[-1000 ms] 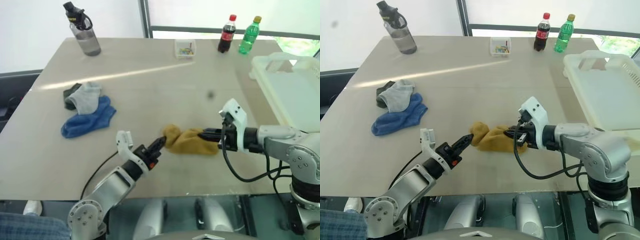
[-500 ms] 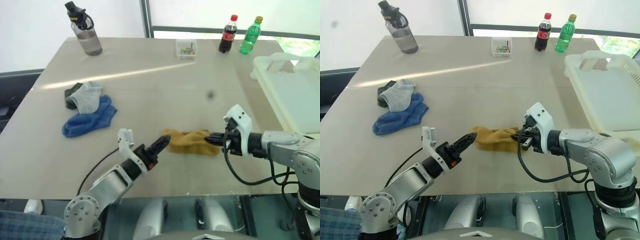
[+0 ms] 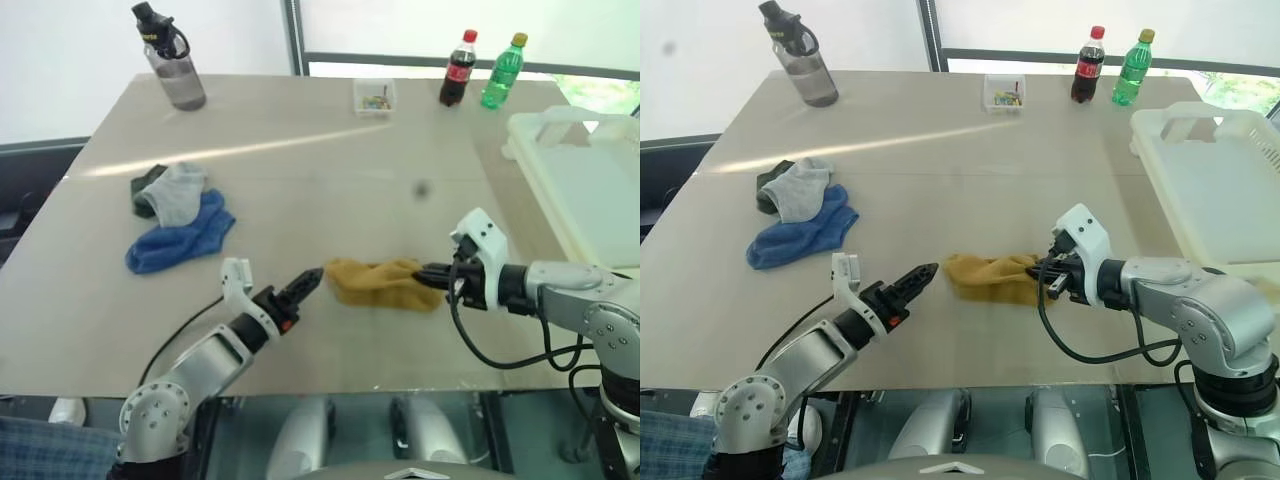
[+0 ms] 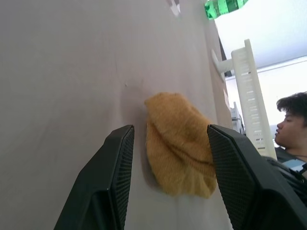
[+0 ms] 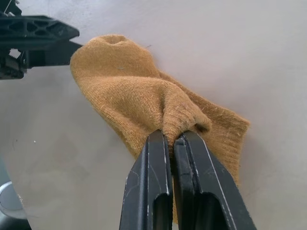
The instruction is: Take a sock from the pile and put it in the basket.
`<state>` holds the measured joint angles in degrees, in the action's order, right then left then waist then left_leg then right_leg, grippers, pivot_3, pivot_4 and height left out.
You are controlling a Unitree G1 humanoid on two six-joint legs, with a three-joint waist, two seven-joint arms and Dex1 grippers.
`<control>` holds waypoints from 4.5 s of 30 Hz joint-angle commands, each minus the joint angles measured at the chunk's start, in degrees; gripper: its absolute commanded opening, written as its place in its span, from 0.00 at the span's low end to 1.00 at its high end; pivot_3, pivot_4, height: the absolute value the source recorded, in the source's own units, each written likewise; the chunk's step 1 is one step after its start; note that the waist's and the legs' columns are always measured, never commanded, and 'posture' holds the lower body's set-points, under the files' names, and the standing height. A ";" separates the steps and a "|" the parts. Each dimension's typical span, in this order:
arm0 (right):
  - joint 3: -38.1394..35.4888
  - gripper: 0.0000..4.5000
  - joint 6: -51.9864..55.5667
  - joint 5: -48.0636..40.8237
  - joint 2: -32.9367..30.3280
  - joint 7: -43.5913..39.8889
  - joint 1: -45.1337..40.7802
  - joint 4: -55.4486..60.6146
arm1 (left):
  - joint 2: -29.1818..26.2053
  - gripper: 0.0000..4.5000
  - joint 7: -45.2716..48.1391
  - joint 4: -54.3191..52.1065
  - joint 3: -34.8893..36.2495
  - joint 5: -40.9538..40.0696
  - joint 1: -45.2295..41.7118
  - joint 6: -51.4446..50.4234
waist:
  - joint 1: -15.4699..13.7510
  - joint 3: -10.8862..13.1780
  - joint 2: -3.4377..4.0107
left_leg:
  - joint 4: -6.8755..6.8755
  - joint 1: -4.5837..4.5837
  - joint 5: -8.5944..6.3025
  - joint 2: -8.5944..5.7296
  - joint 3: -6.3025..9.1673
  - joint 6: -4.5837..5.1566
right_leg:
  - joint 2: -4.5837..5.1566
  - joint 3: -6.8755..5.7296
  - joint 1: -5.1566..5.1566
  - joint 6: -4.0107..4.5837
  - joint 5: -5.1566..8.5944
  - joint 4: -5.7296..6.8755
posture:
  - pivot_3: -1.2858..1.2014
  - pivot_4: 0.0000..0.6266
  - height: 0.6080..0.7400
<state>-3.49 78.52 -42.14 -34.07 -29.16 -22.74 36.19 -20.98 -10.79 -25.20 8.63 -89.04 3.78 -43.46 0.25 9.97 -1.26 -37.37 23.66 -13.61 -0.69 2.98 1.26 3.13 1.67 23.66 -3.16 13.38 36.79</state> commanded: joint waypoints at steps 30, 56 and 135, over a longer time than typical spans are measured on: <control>-1.11 0.00 -0.94 -2.41 1.05 3.60 -0.22 1.30 | 2.51 0.28 -3.47 5.35 -2.28 -5.75 -4.96 -2.09 | -0.16 -0.01 0.02 | -0.03 0.00 0.01 -0.04 0.07 -0.01 | 0.01 -0.03 -0.01 -0.05 -0.03 0.03 | 0.52 0.24 1.00; -1.97 0.00 -19.48 3.18 -9.41 -4.40 8.13 6.26 | -3.43 0.00 12.31 -4.90 -2.87 0.44 -0.91 -1.92 | -0.58 -0.03 0.06 | -0.04 -0.05 0.01 -0.07 0.00 0.00 | -0.03 -0.02 -0.06 0.03 0.02 0.03 | 0.52 0.24 1.00; -14.89 0.01 13.98 -14.97 5.55 7.05 3.12 -10.43 | 3.56 0.00 12.80 2.17 -2.40 13.09 -1.44 -5.84 | -0.87 -0.10 0.15 | -0.09 -0.07 0.02 -0.07 0.05 -0.01 | -0.04 -0.02 -0.09 -0.05 -0.03 0.14 | 0.52 0.24 1.00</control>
<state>-15.52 91.89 -53.37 -28.75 -24.00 -19.08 27.19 -17.42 2.18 -21.85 5.73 -75.63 2.14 -49.19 -0.62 9.87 -1.11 -37.47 23.58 -13.60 -0.77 3.01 1.26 3.10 1.65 23.57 -3.21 13.35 36.93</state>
